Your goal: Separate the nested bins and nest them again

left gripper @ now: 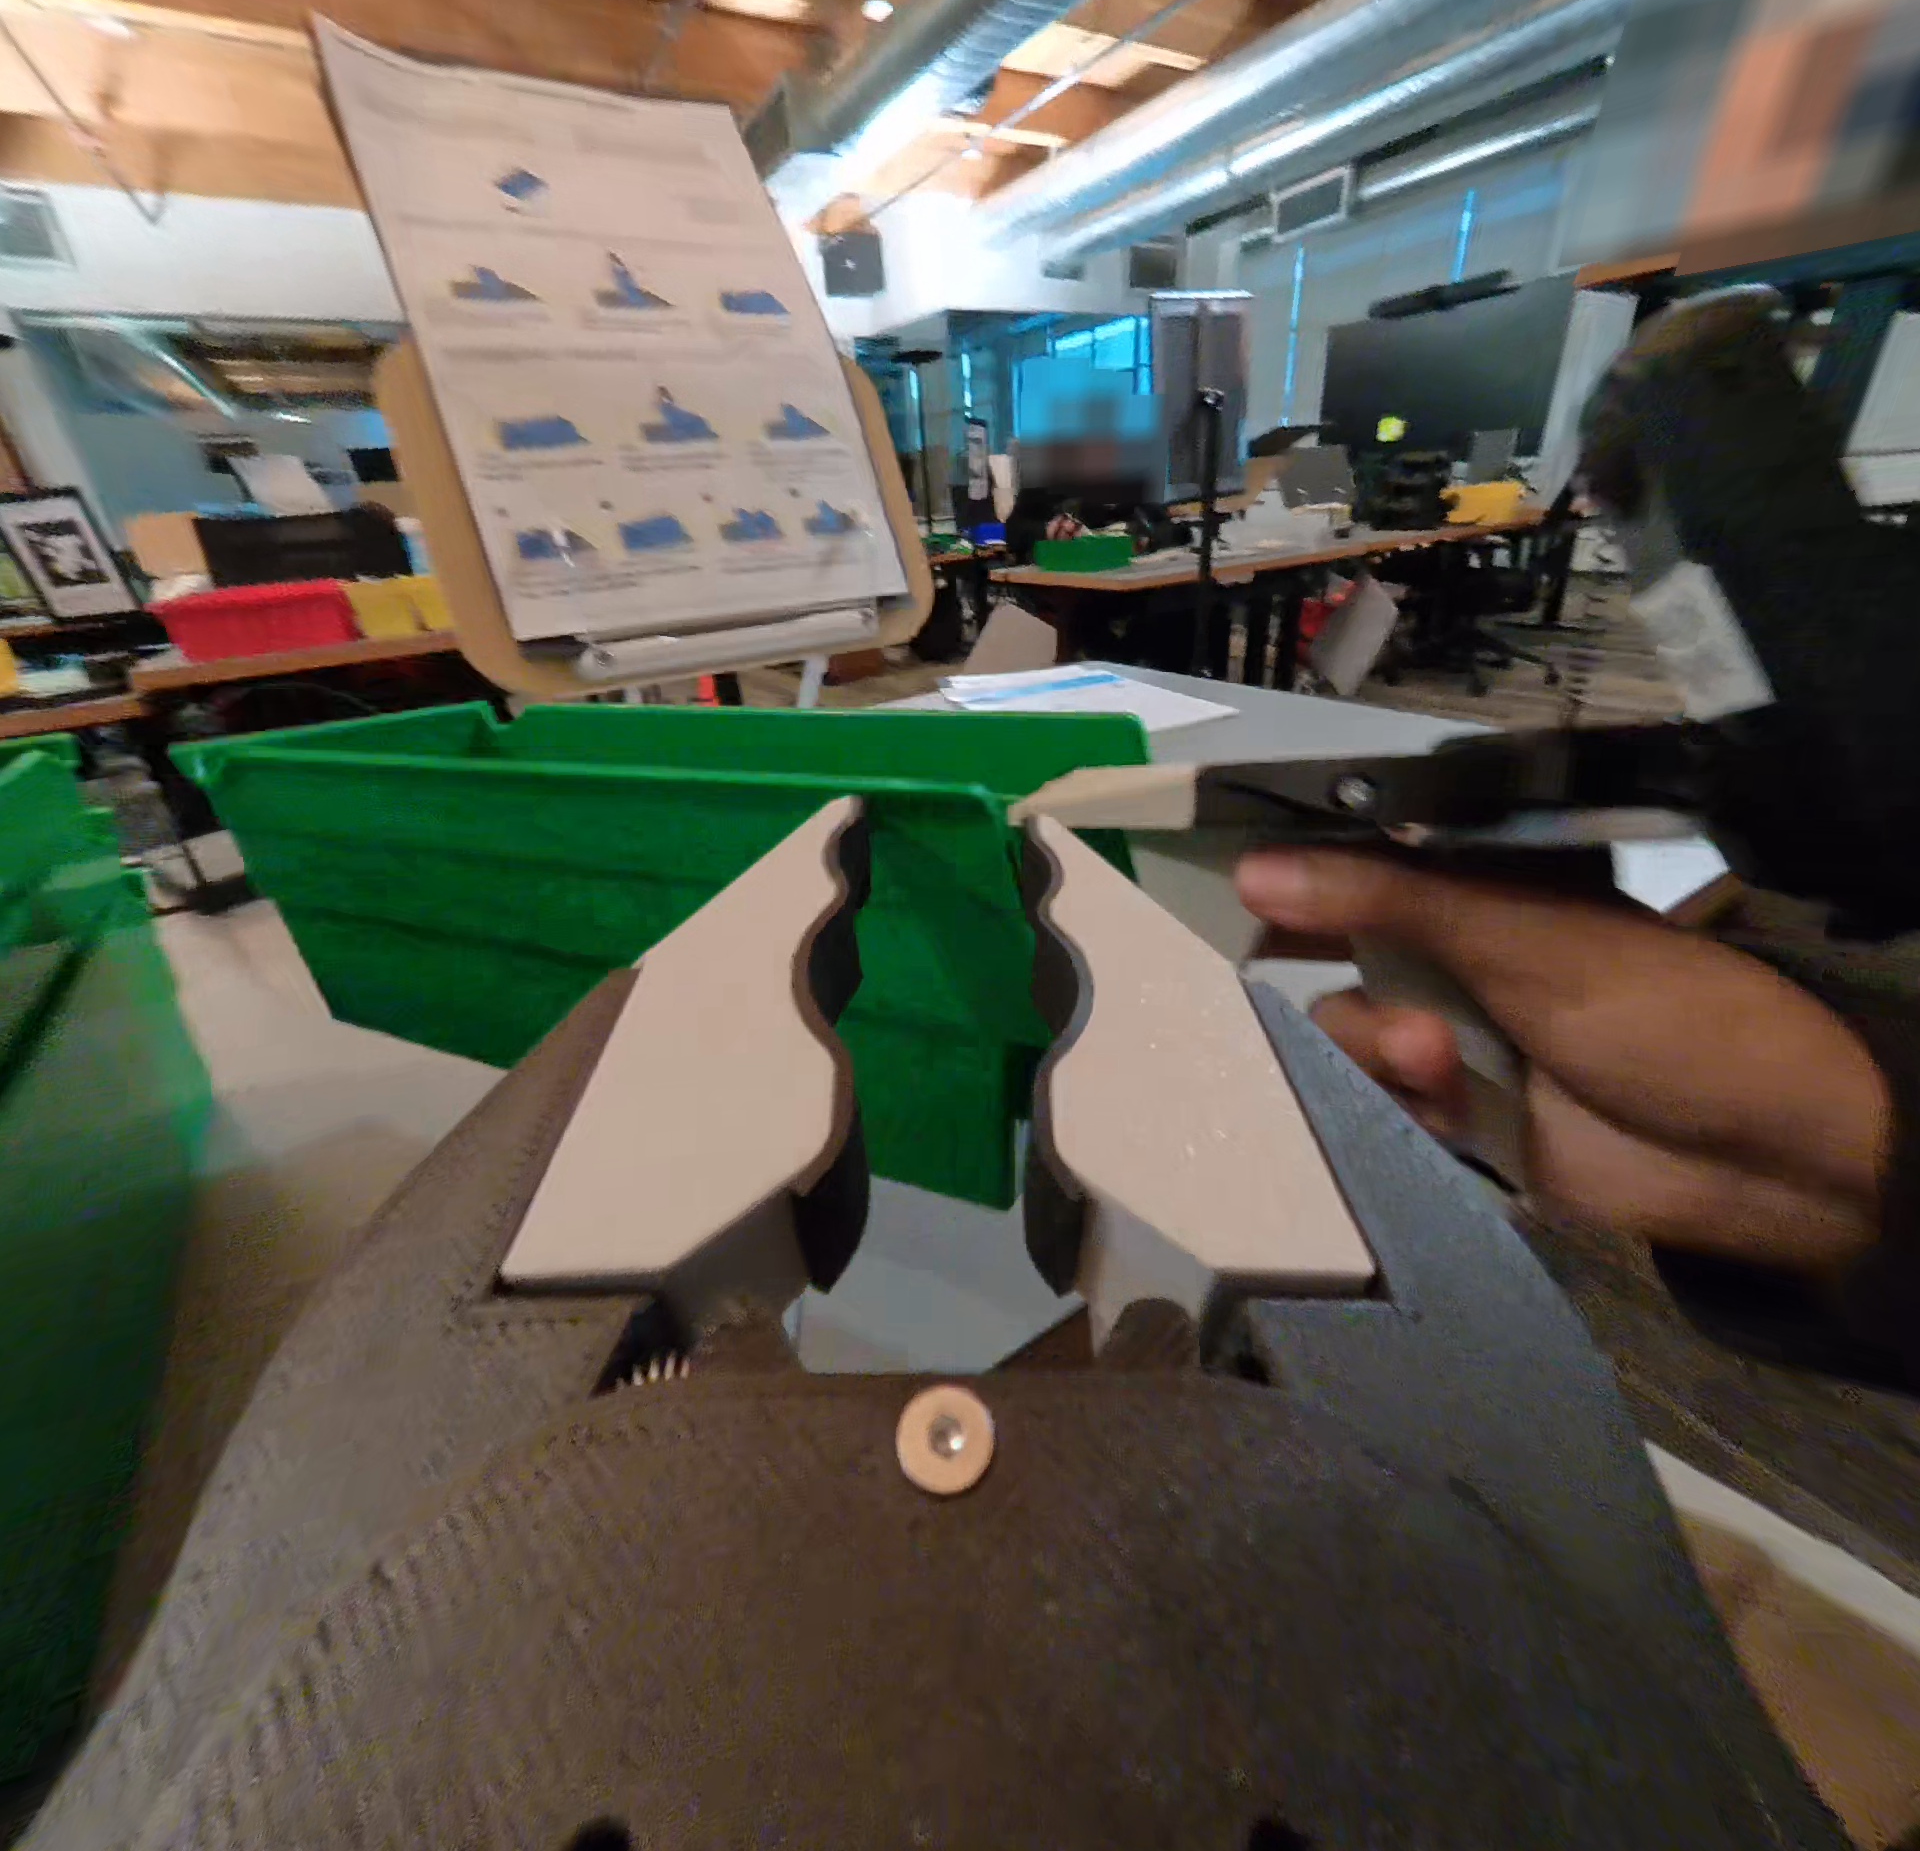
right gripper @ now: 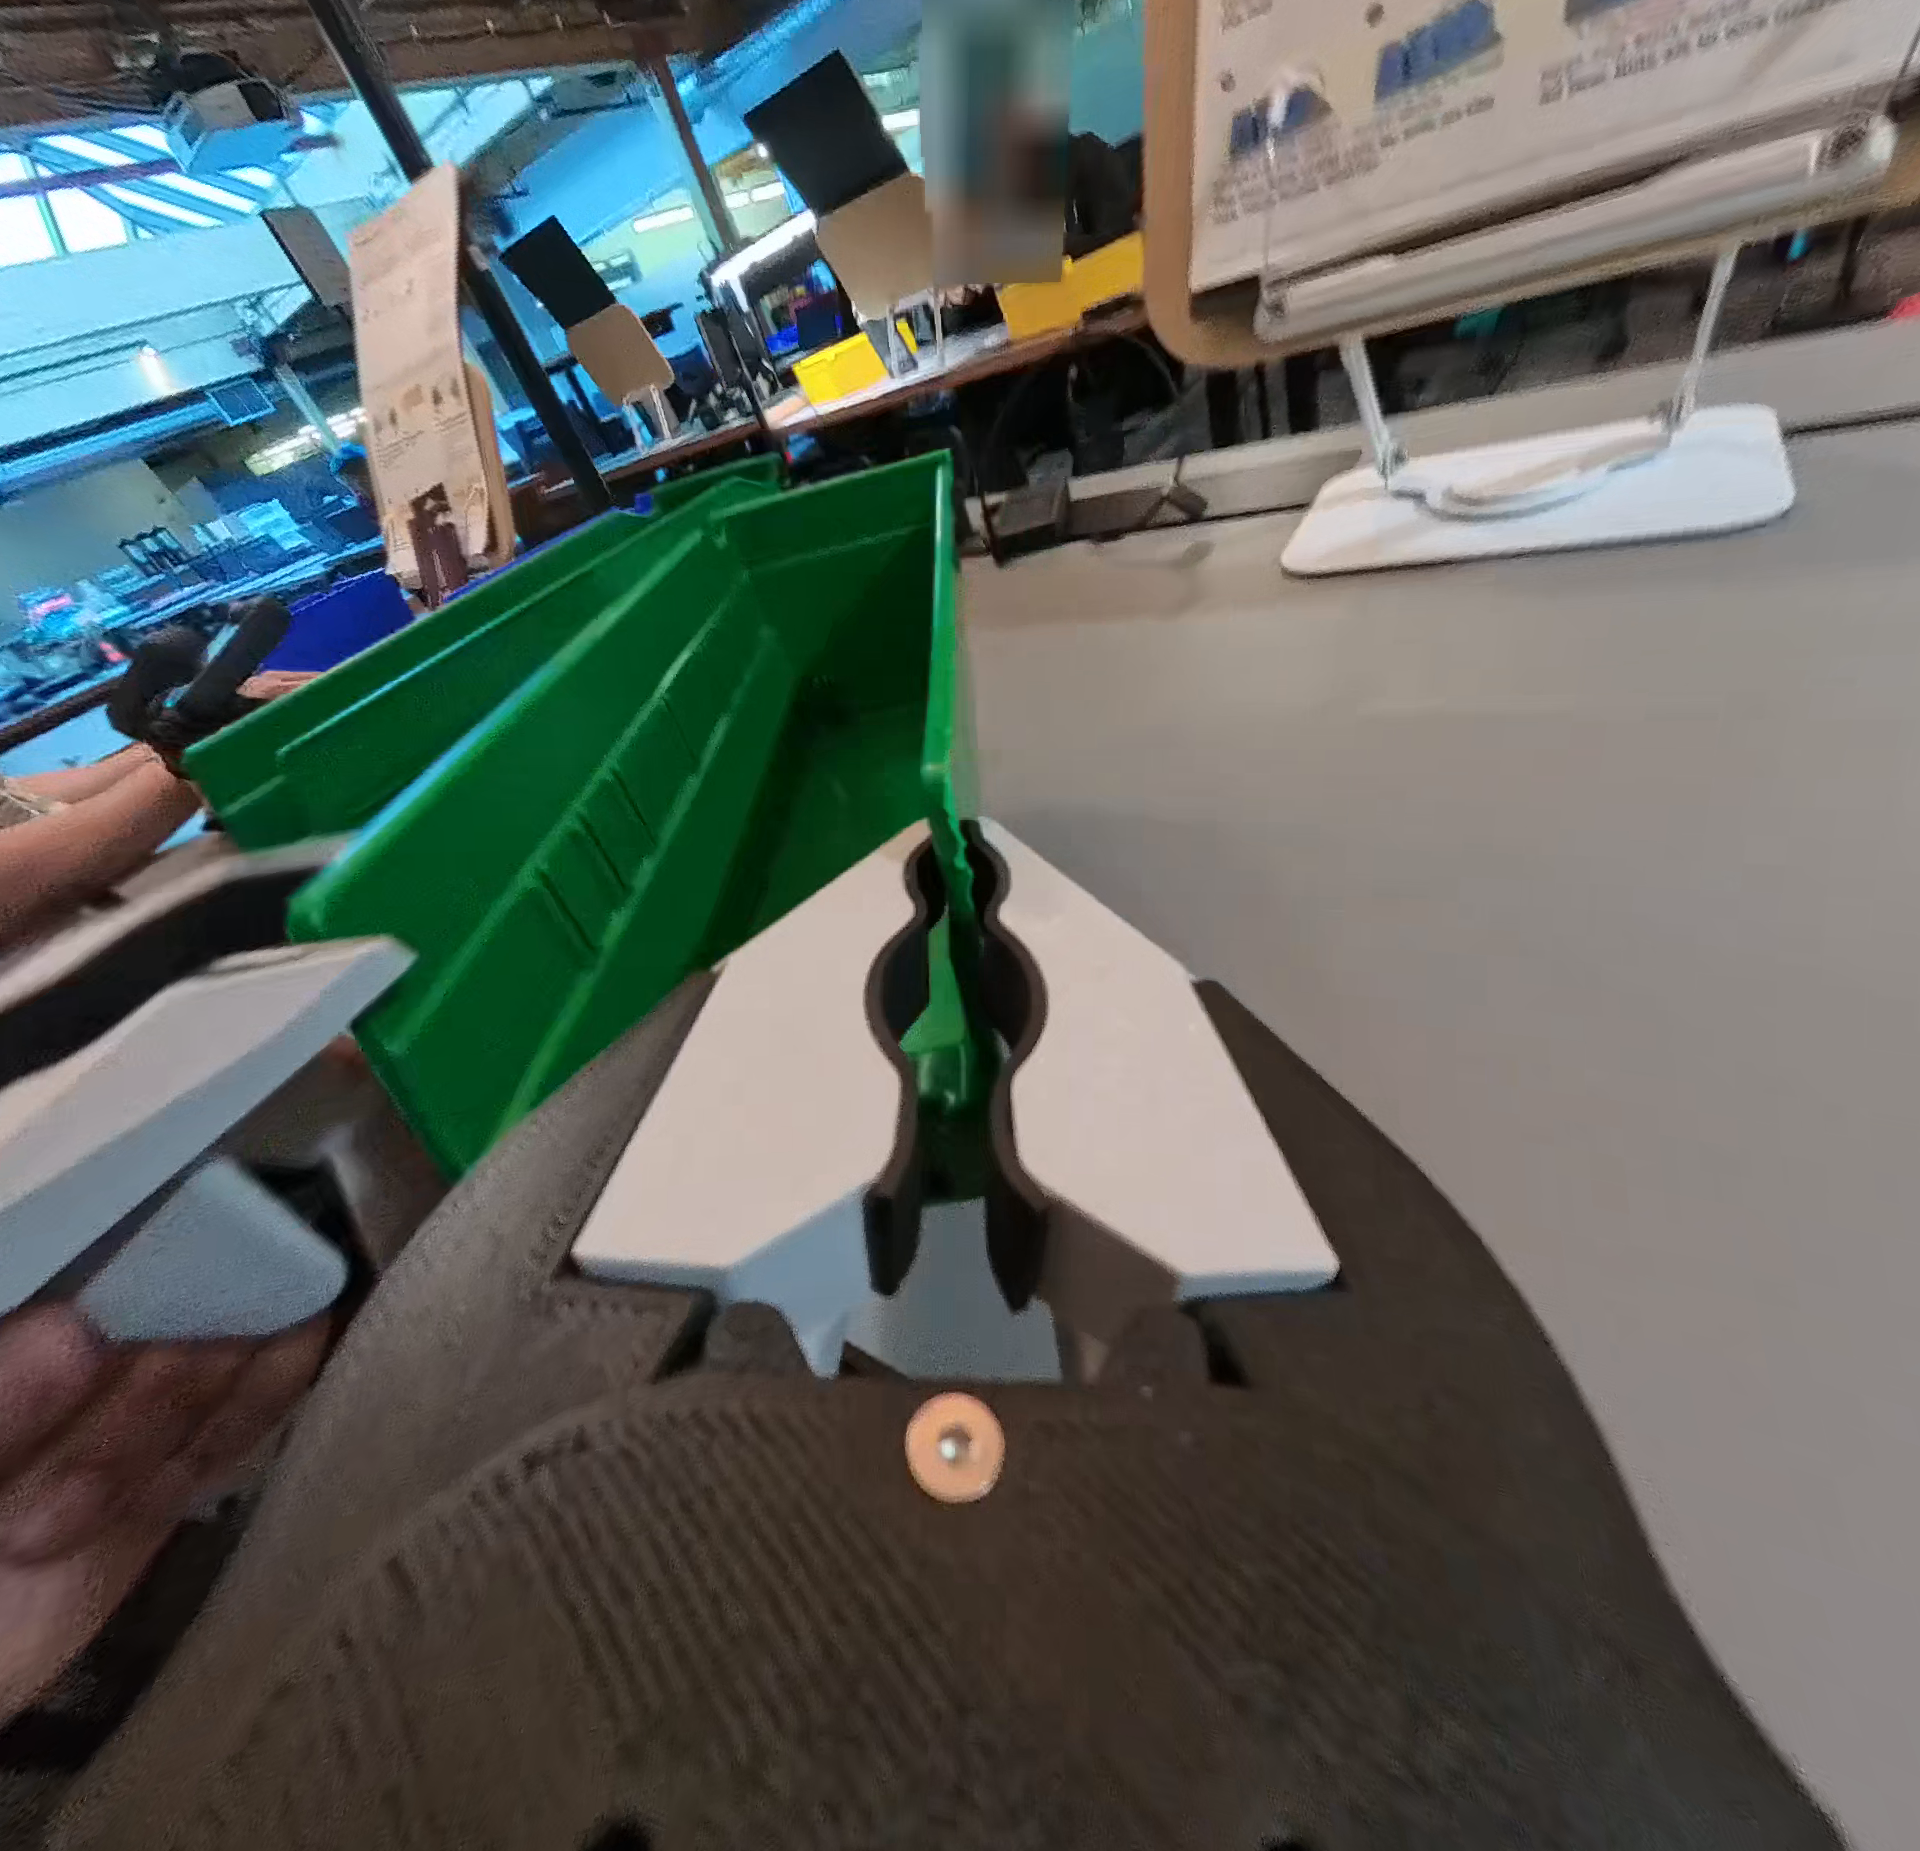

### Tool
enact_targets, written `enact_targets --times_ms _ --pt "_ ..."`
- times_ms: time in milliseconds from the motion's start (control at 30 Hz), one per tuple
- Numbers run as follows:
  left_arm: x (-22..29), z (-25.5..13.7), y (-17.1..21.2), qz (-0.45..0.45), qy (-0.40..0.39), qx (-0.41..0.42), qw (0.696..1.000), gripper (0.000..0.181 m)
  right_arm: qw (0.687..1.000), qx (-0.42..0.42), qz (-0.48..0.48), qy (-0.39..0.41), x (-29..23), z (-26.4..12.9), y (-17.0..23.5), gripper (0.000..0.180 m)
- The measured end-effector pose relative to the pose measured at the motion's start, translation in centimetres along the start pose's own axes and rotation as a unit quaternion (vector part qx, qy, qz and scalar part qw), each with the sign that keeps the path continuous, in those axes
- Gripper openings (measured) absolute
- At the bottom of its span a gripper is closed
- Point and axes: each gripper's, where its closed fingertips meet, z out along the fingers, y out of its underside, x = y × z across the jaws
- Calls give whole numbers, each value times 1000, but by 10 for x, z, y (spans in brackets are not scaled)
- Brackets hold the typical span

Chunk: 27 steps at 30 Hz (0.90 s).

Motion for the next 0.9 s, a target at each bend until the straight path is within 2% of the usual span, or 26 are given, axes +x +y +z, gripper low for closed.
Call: enact_targets --times_ms 33,67,167,300,433,633,767,900 --pt "7 0 5 3 14 -5 1000 9 1000 -12 15 2 11 3 2 1" --pt "12 0 8 10 25 -7 1000 0 999 -21 33 11 23 6 4 1" --pt "18 0 11 60 27 -6 998 0 998 -10 57 31 62 5 -10 1" --pt "22 0 16 102 31 -12 994 0 995 64 -14 74 127 -25 -66 1" --pt "21 3 33 48 52 -50 996 0 978 95 -82 168 215 -81 -101 1" --pt "1 9 56 -56 46 -101 992 0 960 93 -58 259 326 -152 -93 1" --pt "-11 10 65 -136 44 -118 983 1 957 72 -63 275 357 -165 -73 1" --pt "-18 10 67 -166 40 -118 978 1 958 86 -51 267 359 -169 -77 1"
